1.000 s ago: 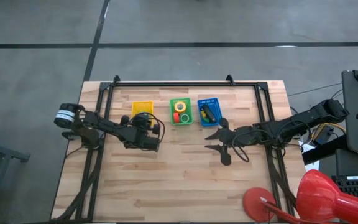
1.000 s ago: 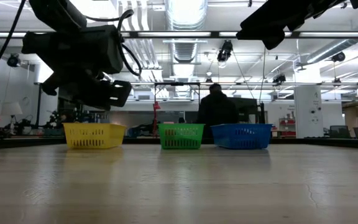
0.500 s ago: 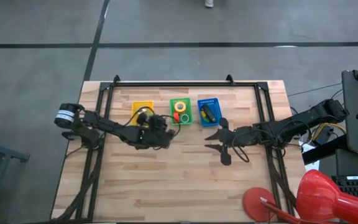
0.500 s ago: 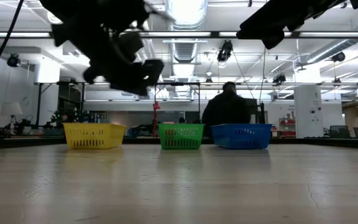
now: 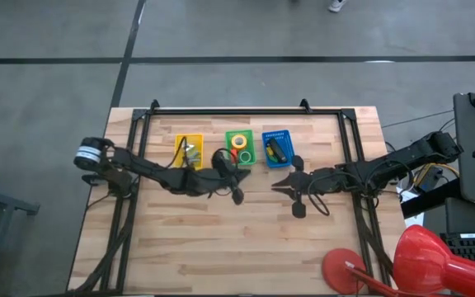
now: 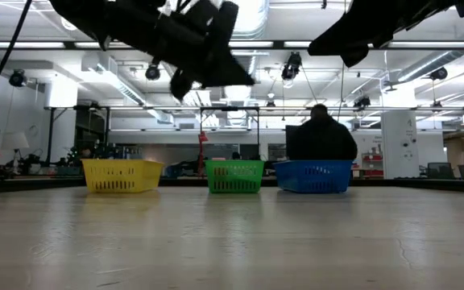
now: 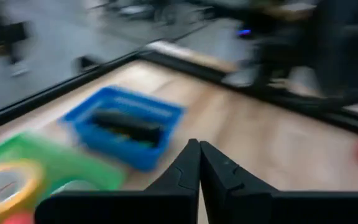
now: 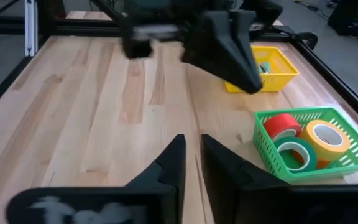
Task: Pick and place Stapler, Stapler remover, tape
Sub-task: Return to Home Position
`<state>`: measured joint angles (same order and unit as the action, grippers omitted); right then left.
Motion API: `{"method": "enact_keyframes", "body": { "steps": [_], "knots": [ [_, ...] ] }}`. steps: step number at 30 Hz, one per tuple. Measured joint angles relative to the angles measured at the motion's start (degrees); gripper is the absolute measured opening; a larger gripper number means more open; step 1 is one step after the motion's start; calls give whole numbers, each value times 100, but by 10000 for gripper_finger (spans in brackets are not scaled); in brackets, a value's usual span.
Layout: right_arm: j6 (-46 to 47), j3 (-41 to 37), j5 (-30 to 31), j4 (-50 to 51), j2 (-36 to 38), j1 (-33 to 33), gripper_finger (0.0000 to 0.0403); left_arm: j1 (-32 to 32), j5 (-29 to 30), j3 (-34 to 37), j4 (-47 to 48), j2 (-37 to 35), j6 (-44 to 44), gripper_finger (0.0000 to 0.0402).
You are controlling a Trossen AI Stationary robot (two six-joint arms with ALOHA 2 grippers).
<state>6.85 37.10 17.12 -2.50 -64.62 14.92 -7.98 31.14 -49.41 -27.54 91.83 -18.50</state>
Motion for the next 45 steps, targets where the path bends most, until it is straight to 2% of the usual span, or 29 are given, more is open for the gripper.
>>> {"method": "enact_keyframes", "body": {
  "steps": [4, 10, 15, 18, 24, 27, 33, 36, 38, 45],
  "knots": [
    [4, -4, -2, 0, 0, -20, 12, -51, -841, 0, -724, 121, 541, 3],
    [-198, -122, -38, -389, 27, -35, 8, -48, -1934, 4, -1443, 236, 1121, 6],
    [-435, -373, -59, -627, 308, -55, 8, -67, -2757, 7, -1435, 40, 1437, 4],
    [-449, -557, -59, -628, 656, -126, 8, -78, -3057, 7, -1338, -179, 1503, 7],
    [-644, -908, -92, -509, 1483, -170, 8, -87, -3039, 326, -1248, -565, 1682, 8],
    [-677, -1020, -134, -397, 1844, -196, 8, -83, -2816, 640, -1309, -854, 1759, 5],
    [-771, -1134, -467, -154, 2374, -240, 8, -76, -2630, 1656, -2086, -1532, 1857, 10],
    [-801, -1167, -552, -82, 2572, -260, 8, -76, -2311, 2194, -2342, -2029, 1943, 14],
    [-870, -1218, -560, -48, 2699, -262, 8, -76, -2012, 2541, -2460, -2383, 1891, 15],
    [-954, -1365, -562, 42, 3063, -358, 8, -76, -1536, 3482, -2567, -3439, 1809, 12]
  ]
}}
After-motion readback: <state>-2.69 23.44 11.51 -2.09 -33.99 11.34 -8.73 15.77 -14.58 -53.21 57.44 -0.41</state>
